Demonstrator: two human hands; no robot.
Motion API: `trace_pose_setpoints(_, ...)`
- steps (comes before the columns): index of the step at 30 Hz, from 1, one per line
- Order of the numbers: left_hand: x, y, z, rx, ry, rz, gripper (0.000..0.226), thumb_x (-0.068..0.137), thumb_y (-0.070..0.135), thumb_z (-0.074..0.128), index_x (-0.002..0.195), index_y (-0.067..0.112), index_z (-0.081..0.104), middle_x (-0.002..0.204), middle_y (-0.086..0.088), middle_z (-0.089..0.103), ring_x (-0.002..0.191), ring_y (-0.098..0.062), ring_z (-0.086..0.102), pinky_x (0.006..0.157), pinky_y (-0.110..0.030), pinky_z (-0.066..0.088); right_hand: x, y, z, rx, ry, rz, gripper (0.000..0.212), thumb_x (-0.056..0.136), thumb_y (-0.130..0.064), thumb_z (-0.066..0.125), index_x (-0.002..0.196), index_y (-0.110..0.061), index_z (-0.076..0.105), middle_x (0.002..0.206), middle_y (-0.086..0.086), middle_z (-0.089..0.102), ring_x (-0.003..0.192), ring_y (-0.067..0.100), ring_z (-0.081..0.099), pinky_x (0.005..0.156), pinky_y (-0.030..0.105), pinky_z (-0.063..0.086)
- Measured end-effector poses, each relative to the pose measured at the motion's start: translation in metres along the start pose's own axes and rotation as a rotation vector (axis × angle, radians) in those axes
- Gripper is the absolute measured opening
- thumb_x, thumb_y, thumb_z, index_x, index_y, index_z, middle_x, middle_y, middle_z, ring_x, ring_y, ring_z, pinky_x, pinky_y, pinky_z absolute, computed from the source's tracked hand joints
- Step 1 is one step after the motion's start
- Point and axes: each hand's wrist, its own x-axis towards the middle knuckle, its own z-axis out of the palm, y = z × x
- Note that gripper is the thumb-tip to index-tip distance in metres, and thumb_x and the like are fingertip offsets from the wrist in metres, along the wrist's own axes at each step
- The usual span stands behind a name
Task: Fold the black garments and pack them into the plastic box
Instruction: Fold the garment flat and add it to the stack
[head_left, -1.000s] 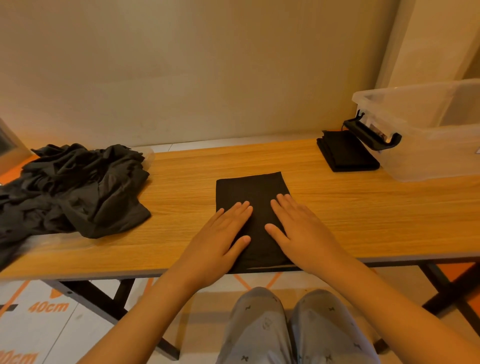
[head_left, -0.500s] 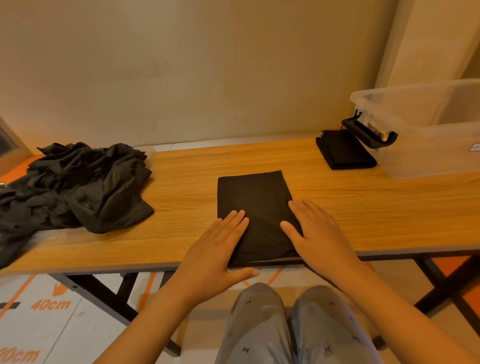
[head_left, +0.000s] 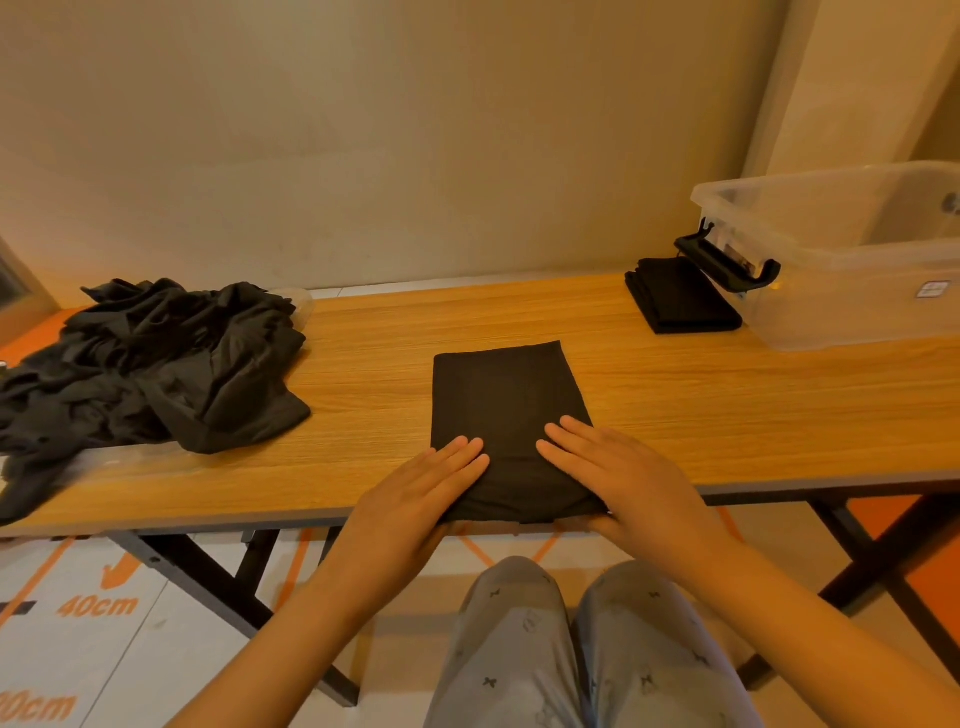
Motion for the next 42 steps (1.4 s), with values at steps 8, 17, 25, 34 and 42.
trace_pose_setpoints(8,0.024,0.011,-0.058,-0.662,0.097,-0.319,0.022,0.1,0.02,0.045,0.101,0.035,0.061,0.091,0.019,0.065,0.091,0.0,0.06,0.076,-0.015,0.046,0.009,0.003,-0.054,0.605,0.006,0.213,0.026,0.094,-0.025,0.056,0.116,-0.039,0.058,0.123,-0.024,0.054,0.115,-0.014,0.043,0.104,0.028,0.039)
trace_pose_setpoints(17,0.099,0.008,-0.15,-0.926,0.255,-0.361,0.022,0.102,0.023,0.042,0.105,0.027,0.063,0.09,0.007,0.071,0.081,-0.008,0.069,0.063,-0.022,0.056,0.07,0.015,-0.161,1.181,0.024,0.258,0.022,0.092,-0.022,0.059,0.111,-0.014,0.065,0.095,0.003,0.074,0.082,0.01,0.071,0.059,0.017,0.055)
trace_pose_setpoints(25,0.147,-0.039,-0.084,-0.964,0.045,-0.658,0.019,0.102,0.023,0.043,0.097,0.018,0.061,0.09,-0.001,0.067,0.075,-0.013,0.066,0.057,-0.022,0.052,0.12,0.056,-0.092,1.186,-0.123,0.558,0.015,0.093,-0.024,0.06,0.104,-0.014,0.061,0.1,0.007,0.071,0.089,0.019,0.069,0.078,0.03,0.057)
trace_pose_setpoints(34,0.173,-0.083,-0.018,-0.794,0.03,-0.704,0.025,0.102,0.026,0.043,0.101,0.01,0.062,0.091,-0.006,0.067,0.079,-0.016,0.066,0.053,-0.017,0.048,0.161,0.088,-0.008,1.069,0.073,0.741,0.029,0.093,-0.02,0.061,0.117,-0.004,0.06,0.108,0.009,0.066,0.09,0.018,0.065,0.071,0.026,0.056)
trace_pose_setpoints(42,0.153,-0.057,-0.025,-0.269,0.086,-0.338,0.04,0.098,0.028,0.049,0.137,0.02,0.044,0.137,0.003,0.047,0.122,-0.011,0.046,0.1,-0.025,0.038,0.143,0.059,-0.022,0.429,0.202,0.39,0.035,0.098,-0.029,0.05,0.132,-0.023,0.052,0.135,-0.006,0.052,0.127,0.01,0.042,0.099,0.02,0.03)
